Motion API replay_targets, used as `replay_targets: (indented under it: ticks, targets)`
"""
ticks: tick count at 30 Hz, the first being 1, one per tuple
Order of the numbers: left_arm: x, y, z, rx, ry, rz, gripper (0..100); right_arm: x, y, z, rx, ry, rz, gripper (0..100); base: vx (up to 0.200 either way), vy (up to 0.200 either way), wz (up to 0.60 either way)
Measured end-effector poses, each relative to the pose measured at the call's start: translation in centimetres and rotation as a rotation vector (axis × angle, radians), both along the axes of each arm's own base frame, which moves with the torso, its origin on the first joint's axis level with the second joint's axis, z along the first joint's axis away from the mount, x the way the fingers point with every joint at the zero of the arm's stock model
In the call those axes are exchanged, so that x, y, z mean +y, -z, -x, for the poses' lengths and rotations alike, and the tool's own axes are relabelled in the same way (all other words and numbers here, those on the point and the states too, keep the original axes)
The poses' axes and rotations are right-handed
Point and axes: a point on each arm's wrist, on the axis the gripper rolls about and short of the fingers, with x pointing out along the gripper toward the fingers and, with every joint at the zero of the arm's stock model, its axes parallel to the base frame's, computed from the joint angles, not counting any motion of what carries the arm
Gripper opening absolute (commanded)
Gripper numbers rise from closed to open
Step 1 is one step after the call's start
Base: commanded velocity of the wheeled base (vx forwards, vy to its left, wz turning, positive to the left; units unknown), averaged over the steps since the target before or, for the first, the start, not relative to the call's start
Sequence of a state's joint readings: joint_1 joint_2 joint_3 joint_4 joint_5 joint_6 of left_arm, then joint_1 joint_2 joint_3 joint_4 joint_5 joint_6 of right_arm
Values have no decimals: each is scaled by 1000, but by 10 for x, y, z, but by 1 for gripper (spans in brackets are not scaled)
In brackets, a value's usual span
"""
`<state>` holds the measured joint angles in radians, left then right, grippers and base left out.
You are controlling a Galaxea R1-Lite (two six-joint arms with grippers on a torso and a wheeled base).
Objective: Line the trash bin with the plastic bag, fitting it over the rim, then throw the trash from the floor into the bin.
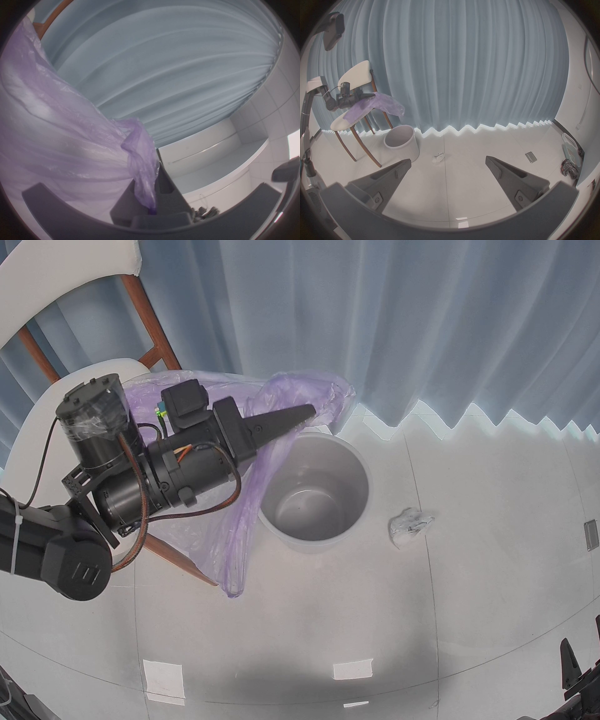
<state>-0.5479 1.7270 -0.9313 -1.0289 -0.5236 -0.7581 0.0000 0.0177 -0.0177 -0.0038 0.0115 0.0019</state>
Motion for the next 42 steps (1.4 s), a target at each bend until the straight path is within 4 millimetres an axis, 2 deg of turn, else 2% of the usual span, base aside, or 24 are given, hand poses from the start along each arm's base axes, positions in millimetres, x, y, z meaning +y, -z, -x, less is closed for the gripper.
replay_targets:
  ticks: [5,9,18,35,42]
  targets:
    - [-3,-17,18,8,70,107,0,0,0,0,0,0,0,100,0,0,0]
    - [-6,-23,29,-12,105,137,0,0,0,0,0,0,0,100,0,0,0]
    - [-19,-18,50,-13,181,143,0,0,0,0,0,0,0,100,0,0,0]
    - [-36,-9,72,14,266,126,0,0,0,0,0,0,0,100,0,0,0]
    - [-37,-7,82,-16,304,144,0,0,0,0,0,0,0,100,0,0,0]
